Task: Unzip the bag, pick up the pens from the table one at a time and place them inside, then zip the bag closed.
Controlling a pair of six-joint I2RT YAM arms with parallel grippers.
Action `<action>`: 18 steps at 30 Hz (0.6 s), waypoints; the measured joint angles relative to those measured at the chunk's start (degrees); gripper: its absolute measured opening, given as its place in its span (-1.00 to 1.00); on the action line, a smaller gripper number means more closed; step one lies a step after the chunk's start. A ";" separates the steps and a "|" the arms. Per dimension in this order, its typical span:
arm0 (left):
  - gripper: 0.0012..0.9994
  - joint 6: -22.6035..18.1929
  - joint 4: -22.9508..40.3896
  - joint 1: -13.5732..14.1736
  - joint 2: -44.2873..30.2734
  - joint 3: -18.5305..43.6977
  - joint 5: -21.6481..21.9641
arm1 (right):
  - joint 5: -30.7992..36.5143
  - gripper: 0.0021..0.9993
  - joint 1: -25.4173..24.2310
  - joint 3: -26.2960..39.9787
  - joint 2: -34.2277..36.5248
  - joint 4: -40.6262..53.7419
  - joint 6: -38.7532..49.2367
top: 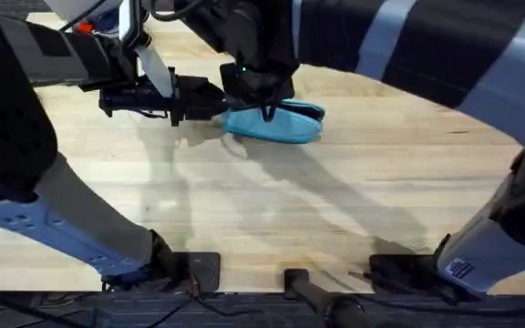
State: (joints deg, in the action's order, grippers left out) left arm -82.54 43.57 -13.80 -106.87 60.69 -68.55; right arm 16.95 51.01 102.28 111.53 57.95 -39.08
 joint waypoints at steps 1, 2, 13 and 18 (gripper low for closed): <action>-0.93 0.02 -0.02 0.00 -0.02 0.00 0.00 | -0.35 -0.94 -0.28 0.02 0.00 0.00 0.14; -0.93 0.00 -0.04 0.00 -0.02 0.00 0.02 | -0.56 -0.94 -0.52 0.04 0.00 0.00 0.19; -0.93 0.00 -0.26 0.00 -0.02 0.00 0.10 | -15.08 -0.94 -7.67 0.44 0.00 0.17 2.81; -0.93 0.00 -0.09 0.00 -0.02 0.00 0.26 | -21.58 -0.94 -9.68 0.48 0.00 0.49 7.05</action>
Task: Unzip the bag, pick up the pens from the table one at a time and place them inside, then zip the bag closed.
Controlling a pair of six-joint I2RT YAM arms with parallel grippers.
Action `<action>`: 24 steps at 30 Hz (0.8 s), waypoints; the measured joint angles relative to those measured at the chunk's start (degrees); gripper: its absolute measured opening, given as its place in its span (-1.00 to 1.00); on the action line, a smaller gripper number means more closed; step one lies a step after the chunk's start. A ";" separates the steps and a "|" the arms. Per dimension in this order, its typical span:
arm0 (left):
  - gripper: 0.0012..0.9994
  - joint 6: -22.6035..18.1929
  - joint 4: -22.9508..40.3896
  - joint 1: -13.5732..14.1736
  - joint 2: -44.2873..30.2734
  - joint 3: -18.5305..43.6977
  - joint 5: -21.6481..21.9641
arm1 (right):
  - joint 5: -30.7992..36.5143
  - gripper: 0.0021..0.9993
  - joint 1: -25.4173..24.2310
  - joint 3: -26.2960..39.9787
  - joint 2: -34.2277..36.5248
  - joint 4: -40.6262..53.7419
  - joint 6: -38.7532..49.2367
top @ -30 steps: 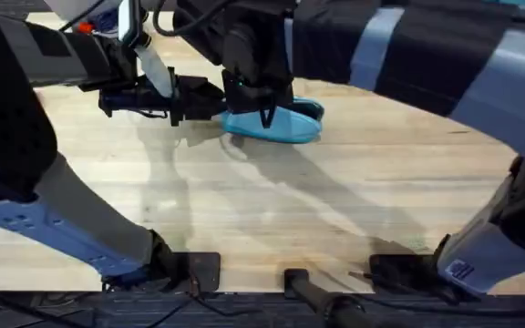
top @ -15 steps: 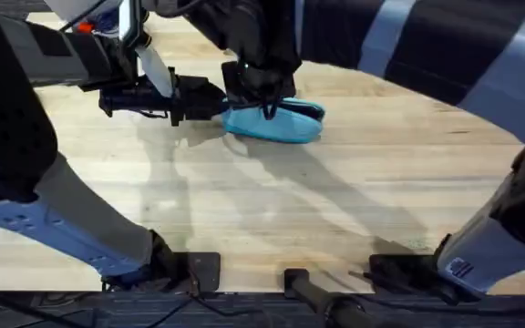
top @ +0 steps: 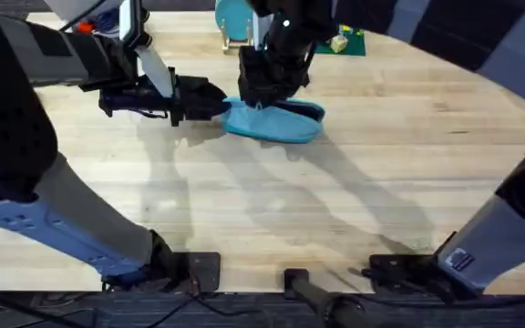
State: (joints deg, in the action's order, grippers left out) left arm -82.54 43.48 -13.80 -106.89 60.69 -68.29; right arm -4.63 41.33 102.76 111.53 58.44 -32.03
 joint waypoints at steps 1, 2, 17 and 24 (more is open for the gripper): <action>-0.93 0.02 0.04 0.00 0.00 0.00 0.00 | -1.27 -0.94 -0.39 0.04 -0.01 0.12 0.56; -0.93 0.00 0.06 0.00 0.00 0.00 -0.02 | -2.38 -0.94 -0.78 0.04 0.00 0.22 0.97; -0.93 0.00 0.21 0.00 0.00 0.00 -0.09 | -11.72 -0.94 -5.41 0.19 0.00 2.79 12.50; -0.92 0.00 0.02 0.00 0.00 0.00 0.24 | -14.92 -0.94 -9.98 0.41 0.00 8.31 17.51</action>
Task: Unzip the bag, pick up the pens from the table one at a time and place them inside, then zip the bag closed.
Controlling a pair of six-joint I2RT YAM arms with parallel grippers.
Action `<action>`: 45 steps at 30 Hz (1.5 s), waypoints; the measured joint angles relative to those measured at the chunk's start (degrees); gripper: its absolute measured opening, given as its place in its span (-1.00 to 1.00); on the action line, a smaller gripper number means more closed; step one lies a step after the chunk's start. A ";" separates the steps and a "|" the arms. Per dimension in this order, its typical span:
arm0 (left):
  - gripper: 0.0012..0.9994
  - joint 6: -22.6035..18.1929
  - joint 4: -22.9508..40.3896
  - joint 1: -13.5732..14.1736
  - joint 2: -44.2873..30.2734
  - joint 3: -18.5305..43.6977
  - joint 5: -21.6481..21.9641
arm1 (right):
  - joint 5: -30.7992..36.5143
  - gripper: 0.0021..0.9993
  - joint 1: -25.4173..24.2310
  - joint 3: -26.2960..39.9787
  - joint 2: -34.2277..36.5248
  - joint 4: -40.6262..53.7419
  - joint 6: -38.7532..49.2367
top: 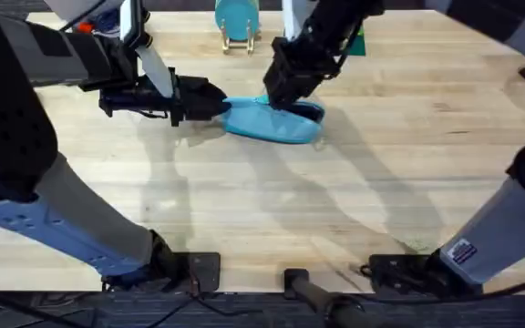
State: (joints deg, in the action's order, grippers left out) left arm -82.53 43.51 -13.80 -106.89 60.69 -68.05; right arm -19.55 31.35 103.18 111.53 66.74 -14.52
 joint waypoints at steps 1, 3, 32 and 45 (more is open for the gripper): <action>-0.93 0.01 -0.01 0.00 0.00 0.00 0.00 | -0.20 -0.94 -0.56 0.00 -0.01 0.25 0.32; -0.93 -0.01 -0.02 0.00 0.00 0.00 0.02 | -0.37 -0.94 -1.23 0.04 -0.02 0.62 0.94; -0.93 -0.01 -0.20 0.00 0.00 0.00 0.33 | 11.88 -0.94 -1.27 0.15 0.00 13.01 2.69; -0.93 -0.01 -0.20 0.00 0.00 0.00 0.35 | 11.01 0.98 -1.19 4.37 0.00 12.51 9.14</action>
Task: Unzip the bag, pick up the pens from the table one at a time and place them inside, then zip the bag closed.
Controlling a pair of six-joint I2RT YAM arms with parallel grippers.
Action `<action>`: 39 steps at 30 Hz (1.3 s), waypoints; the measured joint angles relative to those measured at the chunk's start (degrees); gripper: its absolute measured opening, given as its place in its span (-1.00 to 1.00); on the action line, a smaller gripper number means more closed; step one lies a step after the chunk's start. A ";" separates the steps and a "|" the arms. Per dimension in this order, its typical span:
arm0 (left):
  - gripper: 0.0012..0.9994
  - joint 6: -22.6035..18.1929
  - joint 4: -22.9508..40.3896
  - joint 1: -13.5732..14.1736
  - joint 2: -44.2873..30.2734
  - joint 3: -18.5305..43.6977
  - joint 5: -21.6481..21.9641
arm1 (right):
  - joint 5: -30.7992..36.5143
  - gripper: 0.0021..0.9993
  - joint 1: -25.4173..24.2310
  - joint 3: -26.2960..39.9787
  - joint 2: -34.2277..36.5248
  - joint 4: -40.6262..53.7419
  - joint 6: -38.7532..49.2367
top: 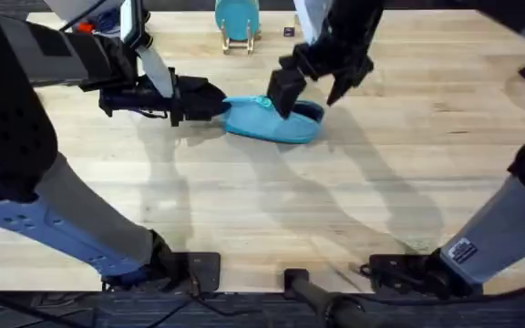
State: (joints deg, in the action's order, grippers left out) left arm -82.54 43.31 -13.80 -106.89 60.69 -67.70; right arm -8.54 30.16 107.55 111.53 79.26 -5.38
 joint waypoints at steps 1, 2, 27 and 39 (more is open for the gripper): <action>-0.93 0.02 0.00 0.00 0.00 0.00 0.00 | -0.04 0.99 0.04 1.37 0.00 0.30 0.69; -0.93 0.02 0.00 0.00 0.00 0.00 0.00 | -0.04 0.99 0.04 2.91 -0.02 0.70 1.54; -0.93 0.00 0.00 0.00 0.02 0.00 0.00 | -0.02 1.00 0.77 7.04 -0.02 -1.66 29.29; -0.93 0.00 -0.01 0.00 0.00 0.00 0.00 | 0.00 0.99 3.68 9.25 -0.02 -1.68 31.86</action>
State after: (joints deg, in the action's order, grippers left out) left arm -82.54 43.30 -13.80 -106.89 60.69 -67.70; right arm -8.54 33.84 116.79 111.50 77.58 26.48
